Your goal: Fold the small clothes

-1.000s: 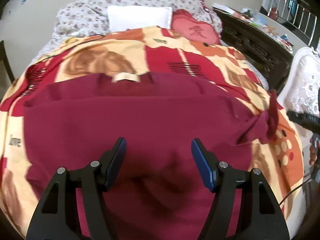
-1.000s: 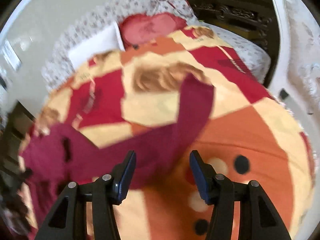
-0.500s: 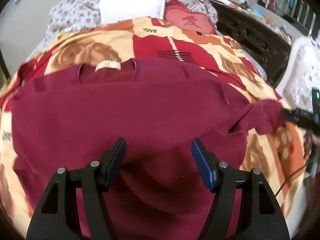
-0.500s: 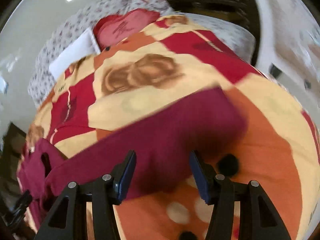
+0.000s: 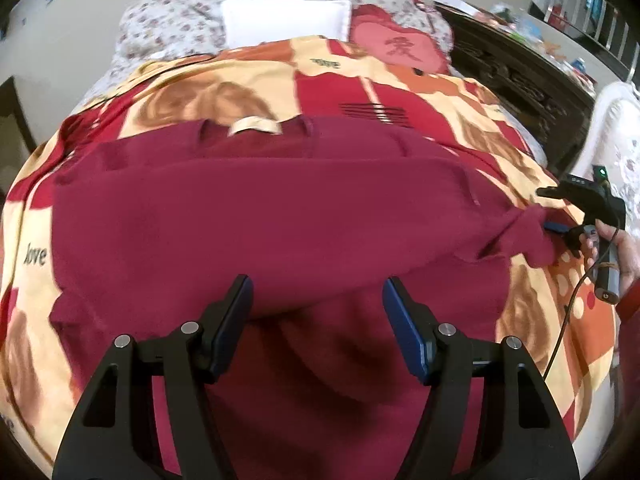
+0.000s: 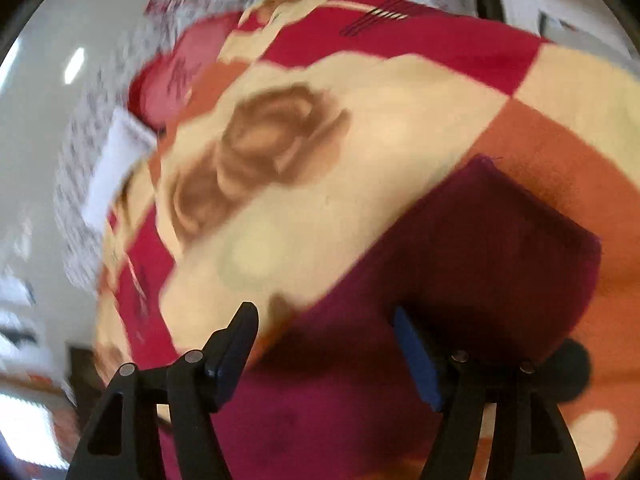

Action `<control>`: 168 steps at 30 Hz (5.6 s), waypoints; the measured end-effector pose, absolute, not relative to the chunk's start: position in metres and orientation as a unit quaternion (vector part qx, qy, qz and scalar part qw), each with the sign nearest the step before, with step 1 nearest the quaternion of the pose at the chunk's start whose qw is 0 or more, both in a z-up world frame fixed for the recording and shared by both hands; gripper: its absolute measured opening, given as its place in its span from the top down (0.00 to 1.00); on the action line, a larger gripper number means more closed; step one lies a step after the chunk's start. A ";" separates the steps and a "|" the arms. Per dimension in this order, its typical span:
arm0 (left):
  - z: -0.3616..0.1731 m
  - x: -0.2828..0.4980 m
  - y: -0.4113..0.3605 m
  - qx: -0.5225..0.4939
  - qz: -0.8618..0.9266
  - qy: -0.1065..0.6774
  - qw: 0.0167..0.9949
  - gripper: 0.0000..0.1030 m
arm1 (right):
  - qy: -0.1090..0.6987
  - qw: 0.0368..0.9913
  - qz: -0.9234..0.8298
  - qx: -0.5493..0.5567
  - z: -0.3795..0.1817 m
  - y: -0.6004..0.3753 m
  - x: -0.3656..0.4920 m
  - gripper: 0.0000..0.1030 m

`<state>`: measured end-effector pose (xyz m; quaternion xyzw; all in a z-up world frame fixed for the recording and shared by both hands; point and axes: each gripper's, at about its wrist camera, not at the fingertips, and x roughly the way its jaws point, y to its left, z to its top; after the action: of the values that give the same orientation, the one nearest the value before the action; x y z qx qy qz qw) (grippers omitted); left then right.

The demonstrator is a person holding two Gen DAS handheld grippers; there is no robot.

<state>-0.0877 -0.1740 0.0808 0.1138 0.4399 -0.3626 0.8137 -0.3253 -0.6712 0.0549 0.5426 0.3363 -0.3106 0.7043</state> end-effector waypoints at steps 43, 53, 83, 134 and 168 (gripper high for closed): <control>0.081 -0.031 -0.121 0.047 -0.301 0.452 0.839 0.35 | 0.304 0.811 -0.244 0.436 0.131 -0.639 -0.316 0.93; 0.139 -0.019 -0.088 -0.027 -0.317 0.411 0.854 0.35 | 0.305 0.901 0.061 0.301 0.220 -0.474 -0.175 0.98; 0.135 -0.008 -0.072 -0.066 -0.317 0.419 0.848 0.35 | 0.290 0.937 0.052 0.189 0.239 -0.458 -0.161 0.85; 0.166 0.031 -0.069 -0.096 -0.290 0.393 0.867 0.93 | 0.401 0.885 -0.021 0.237 0.139 -0.397 -0.243 0.31; 0.078 -0.006 -0.077 -0.058 -0.284 0.452 0.844 0.93 | 0.417 0.866 -0.071 0.266 0.099 -0.468 -0.179 0.81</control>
<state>-0.0061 -0.0770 0.0779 -0.0578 0.4519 -0.2843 0.8436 -0.1791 -0.4685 0.0991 0.2660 0.4172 -0.0712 0.8661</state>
